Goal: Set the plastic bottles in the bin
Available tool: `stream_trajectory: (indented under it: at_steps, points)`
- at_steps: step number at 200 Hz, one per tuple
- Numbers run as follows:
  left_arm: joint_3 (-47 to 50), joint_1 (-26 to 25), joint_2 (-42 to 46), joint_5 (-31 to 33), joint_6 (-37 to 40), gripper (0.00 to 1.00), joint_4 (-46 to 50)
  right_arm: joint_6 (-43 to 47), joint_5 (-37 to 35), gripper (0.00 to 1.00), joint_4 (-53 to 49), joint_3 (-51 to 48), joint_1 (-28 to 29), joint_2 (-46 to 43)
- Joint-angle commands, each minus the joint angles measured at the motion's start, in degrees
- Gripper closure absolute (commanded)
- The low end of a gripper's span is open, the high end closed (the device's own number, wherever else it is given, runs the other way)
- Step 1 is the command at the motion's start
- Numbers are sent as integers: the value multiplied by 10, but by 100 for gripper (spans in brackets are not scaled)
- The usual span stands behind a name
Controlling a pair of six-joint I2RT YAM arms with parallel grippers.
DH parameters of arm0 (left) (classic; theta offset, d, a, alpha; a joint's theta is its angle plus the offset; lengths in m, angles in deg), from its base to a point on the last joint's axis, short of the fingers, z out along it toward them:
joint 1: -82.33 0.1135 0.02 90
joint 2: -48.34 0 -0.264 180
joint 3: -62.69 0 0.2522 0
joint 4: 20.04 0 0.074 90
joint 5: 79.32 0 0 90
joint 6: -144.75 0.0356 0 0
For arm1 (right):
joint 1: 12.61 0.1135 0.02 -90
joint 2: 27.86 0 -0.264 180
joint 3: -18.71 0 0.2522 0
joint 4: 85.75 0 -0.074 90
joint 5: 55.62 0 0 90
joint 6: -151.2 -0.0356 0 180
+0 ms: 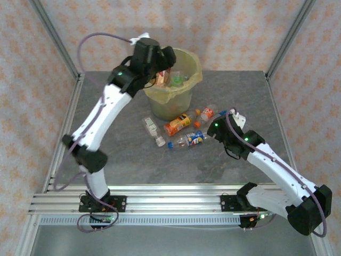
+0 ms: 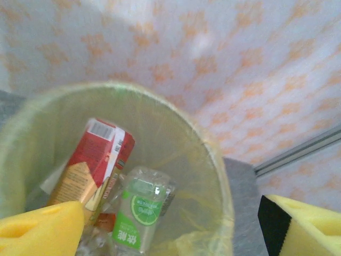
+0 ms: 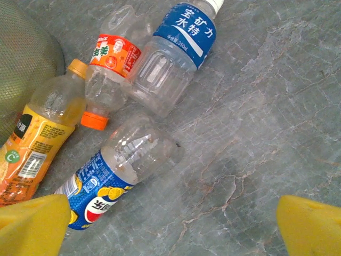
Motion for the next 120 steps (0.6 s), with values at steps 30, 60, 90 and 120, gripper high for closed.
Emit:
stream_trajectory:
  at_steps: [30, 60, 90, 120]
  points:
    - [238, -5, 212, 114, -1, 0, -106, 25, 2, 1, 26, 0, 24, 10]
    - [393, -4, 343, 181, -39, 0, -125, 43, -33, 1, 31, 32, 87, 59]
    - [491, -5, 430, 255, -101, 0, -48, 81, -44, 1, 42, 82, 141, 140]
    - [605, -4, 515, 303, -175, 0, 30, 115, -38, 1, 44, 145, 185, 225]
